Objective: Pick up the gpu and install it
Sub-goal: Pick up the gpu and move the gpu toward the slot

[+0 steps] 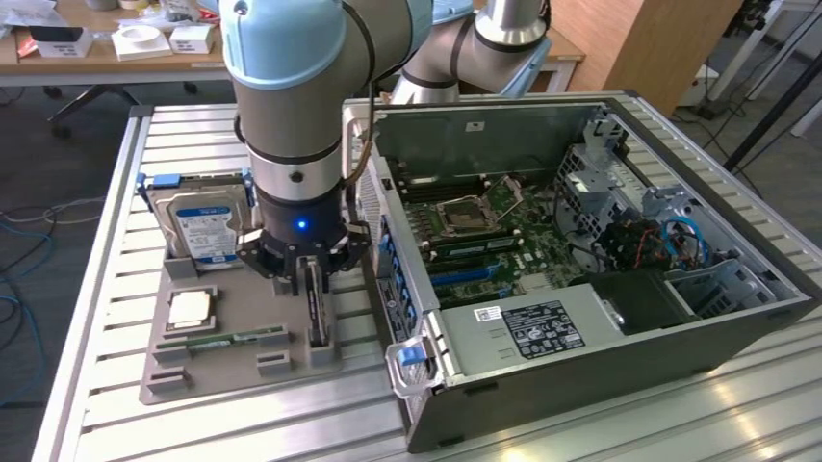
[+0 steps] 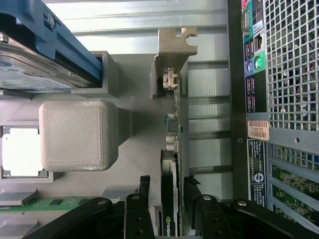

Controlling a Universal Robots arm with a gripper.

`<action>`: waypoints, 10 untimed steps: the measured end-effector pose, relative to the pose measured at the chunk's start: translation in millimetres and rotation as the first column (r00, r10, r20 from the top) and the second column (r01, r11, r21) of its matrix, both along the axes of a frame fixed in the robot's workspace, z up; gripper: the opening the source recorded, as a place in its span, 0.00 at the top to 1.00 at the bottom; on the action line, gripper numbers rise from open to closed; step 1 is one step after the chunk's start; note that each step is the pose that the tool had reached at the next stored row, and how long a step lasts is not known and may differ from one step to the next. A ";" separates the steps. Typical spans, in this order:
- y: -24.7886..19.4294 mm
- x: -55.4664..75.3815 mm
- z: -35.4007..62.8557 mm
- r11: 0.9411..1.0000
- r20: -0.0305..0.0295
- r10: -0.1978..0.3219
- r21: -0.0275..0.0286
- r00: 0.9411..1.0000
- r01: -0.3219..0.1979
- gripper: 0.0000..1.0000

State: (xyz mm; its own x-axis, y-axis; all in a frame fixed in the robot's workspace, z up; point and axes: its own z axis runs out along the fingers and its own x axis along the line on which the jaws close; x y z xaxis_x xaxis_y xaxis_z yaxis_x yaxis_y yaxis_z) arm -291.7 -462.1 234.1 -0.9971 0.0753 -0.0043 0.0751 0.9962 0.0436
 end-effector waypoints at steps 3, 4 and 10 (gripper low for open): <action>0.0 0.0 0.0 1.000 0.000 0.000 0.000 1.000 0.000 0.60; 0.0 0.0 0.0 1.000 0.000 0.000 0.000 1.000 0.000 0.60; -0.4 1.8 0.0 1.000 0.000 0.000 0.000 1.000 0.000 0.60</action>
